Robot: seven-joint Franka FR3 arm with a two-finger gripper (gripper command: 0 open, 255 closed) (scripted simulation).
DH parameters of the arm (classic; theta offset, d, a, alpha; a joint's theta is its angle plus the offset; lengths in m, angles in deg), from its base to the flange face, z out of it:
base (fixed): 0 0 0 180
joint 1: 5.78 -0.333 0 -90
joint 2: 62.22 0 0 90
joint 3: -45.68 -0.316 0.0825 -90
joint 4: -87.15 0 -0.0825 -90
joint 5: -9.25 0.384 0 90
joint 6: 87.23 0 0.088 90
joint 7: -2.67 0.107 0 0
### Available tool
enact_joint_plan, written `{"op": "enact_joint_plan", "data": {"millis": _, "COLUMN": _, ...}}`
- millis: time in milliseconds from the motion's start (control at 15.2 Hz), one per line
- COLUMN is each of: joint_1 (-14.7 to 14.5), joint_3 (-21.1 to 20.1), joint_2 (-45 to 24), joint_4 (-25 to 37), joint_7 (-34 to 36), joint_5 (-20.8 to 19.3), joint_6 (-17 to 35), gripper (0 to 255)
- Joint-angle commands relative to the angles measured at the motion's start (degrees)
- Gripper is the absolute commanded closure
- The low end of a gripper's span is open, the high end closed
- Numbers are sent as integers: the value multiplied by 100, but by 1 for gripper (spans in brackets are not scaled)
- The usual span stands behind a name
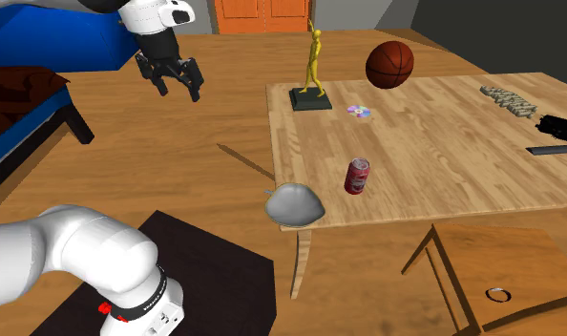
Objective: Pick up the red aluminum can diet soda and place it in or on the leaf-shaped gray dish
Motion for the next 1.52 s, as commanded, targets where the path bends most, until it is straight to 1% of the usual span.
{"op": "enact_joint_plan", "data": {"millis": 0, "joint_1": 0, "joint_3": 0, "joint_2": 0, "joint_4": 0, "joint_7": 0, "joint_5": 0, "joint_6": 0, "gripper": 0}}
{"op": "enact_joint_plan", "data": {"millis": 396, "joint_1": 247, "joint_3": 611, "joint_2": -472, "joint_4": -94, "joint_7": -648, "joint_5": -337, "joint_6": 444, "gripper": 0}}
{"op": "enact_joint_plan", "data": {"millis": 726, "joint_1": 437, "joint_3": 1108, "joint_2": -1021, "joint_4": -3, "joint_7": -1176, "joint_5": -555, "joint_6": 819, "gripper": 0}}
{"op": "enact_joint_plan", "data": {"millis": 1122, "joint_1": 625, "joint_3": 1686, "joint_2": -1846, "joint_4": 311, "joint_7": -1813, "joint_5": -688, "joint_6": 1241, "gripper": 0}}
{"op": "enact_joint_plan", "data": {"millis": 1452, "joint_1": 752, "joint_3": 2149, "joint_2": -2656, "joint_4": 744, "joint_7": -2369, "joint_5": -649, "joint_6": 1537, "gripper": 0}}
